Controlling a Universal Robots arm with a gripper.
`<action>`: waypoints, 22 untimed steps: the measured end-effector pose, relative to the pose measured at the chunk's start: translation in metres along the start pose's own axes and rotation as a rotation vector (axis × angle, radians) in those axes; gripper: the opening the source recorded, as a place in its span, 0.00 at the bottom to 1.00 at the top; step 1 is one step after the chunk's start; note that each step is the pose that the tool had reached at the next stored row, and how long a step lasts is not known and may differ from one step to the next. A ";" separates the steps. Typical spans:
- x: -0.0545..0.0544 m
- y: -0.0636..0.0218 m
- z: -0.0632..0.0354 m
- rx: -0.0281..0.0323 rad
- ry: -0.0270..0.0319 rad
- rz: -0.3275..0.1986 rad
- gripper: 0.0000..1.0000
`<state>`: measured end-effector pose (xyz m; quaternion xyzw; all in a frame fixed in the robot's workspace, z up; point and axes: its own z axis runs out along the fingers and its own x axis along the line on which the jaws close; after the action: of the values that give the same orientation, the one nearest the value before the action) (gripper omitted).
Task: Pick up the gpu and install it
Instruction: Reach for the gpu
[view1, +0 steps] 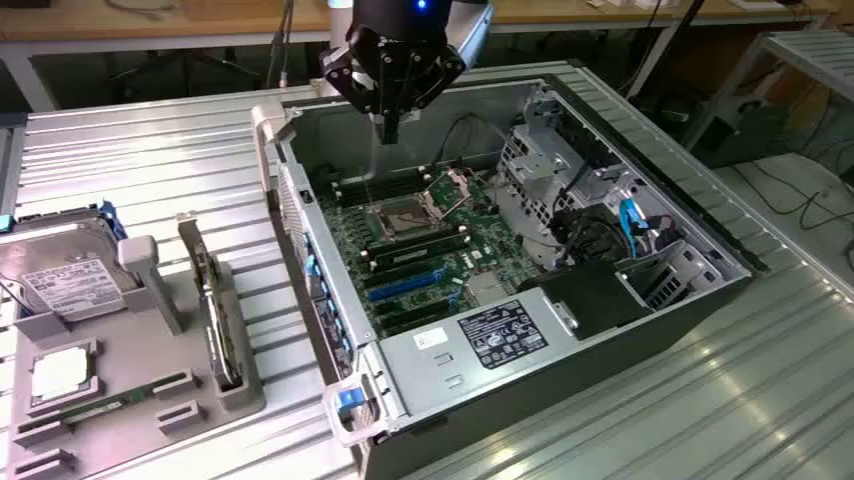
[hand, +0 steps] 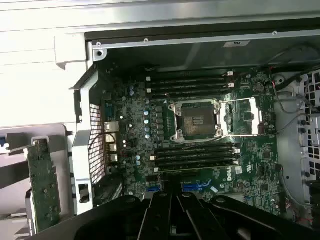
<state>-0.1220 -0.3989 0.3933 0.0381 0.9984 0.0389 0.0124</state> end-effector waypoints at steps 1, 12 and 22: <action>0.001 -0.0001 0.0001 -0.0002 -0.0001 0.000 0.11; 0.031 -0.0045 -0.0009 -0.0001 0.0000 0.000 0.11; 0.050 -0.0083 -0.0015 -0.0001 -0.0001 0.000 0.11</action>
<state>-0.1721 -0.4035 0.3931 0.0381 0.9984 0.0389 0.0124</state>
